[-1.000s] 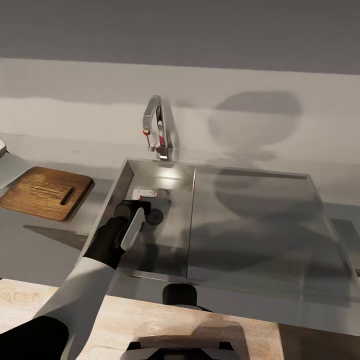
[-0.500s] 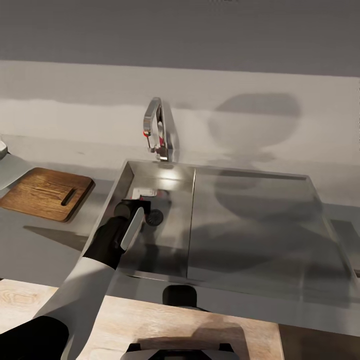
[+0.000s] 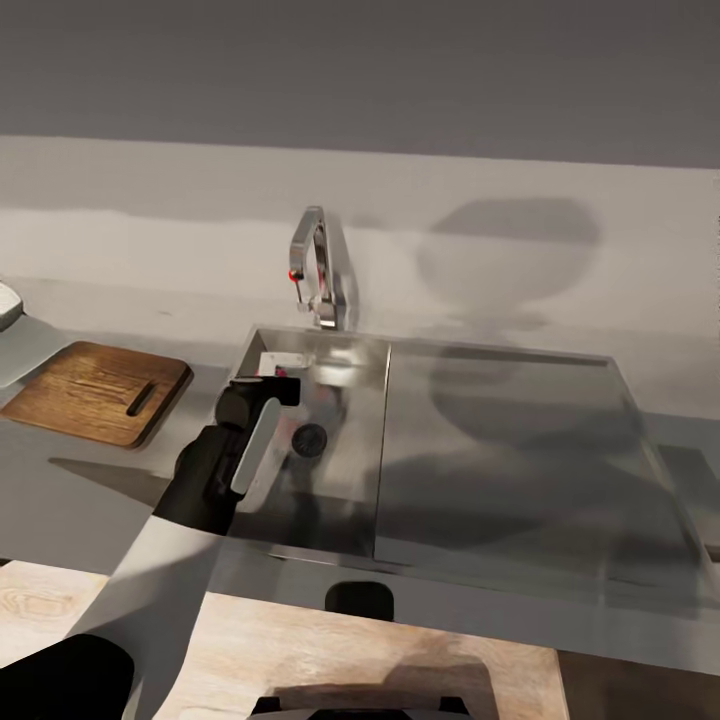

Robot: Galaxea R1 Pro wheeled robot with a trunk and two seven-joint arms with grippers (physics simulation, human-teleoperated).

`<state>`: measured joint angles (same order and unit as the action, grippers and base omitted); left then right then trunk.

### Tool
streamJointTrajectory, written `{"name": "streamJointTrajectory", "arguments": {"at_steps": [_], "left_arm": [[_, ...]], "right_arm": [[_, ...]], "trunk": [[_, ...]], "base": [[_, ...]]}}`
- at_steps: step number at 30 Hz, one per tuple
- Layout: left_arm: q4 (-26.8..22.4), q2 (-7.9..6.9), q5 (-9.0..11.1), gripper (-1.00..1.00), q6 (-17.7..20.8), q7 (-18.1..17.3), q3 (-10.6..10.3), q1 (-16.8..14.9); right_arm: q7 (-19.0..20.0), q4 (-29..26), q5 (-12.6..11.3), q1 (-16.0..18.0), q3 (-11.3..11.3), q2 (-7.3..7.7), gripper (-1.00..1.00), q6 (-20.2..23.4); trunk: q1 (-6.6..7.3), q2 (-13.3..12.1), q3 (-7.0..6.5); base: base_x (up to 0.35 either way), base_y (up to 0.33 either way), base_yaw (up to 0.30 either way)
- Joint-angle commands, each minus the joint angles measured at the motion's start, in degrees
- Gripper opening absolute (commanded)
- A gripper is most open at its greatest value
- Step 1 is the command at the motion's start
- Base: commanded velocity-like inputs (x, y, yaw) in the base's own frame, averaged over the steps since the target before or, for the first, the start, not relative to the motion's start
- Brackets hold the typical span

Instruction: In the kitchen, take the Vidalia onion out of the sink, dice it on the chopping board with the paring knife, put the diced onion into the bowl on the countertop, then place both the paring knife and the chopping board into the sink.

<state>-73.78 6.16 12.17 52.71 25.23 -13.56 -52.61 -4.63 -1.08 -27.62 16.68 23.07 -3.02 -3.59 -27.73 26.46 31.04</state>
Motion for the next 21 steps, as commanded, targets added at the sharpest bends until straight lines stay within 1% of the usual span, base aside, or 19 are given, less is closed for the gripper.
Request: {"name": "streamJointTrajectory", "arguments": {"at_steps": [1, 6, 9, 21], "left_arm": [[-0.4, -0.01, 0.6, -1.0, 0.5, 0.5, -0.1, 0.0], [-3.8, -0.01, 0.6, -1.0, 3.9, 0.5, -0.1, 0.0], [-5.4, -0.01, 0.6, -1.0, 5.0, 0.5, -0.1, 0.0], [-9.6, -0.01, 0.6, -1.0, 5.4, 0.6, -0.1, 0.0]], "right_arm": [[-0.2, 0.0, -0.5, 0.0, 0.5, -0.01, 1.0, -0.2], [-0.1, 0.0, -0.6, 0.0, 0.5, -0.05, 1.0, -0.2], [-0.1, 0.0, -0.6, 0.0, 0.5, 0.0, 1.0, -0.2], [-0.1, 0.0, -0.5, 0.0, 0.5, 0.1, 1.0, -0.2]], "trunk": [[-0.03, 0.1, -0.03], [-0.03, 0.1, -0.48], [-0.03, 0.1, -0.75], [-0.03, 0.1, -1.84]], "base": [[0.0, 0.0, 0.0], [0.0, 0.0, 0.0], [0.0, 0.0, 0.0], [0.0, 0.0, 0.0]]}}
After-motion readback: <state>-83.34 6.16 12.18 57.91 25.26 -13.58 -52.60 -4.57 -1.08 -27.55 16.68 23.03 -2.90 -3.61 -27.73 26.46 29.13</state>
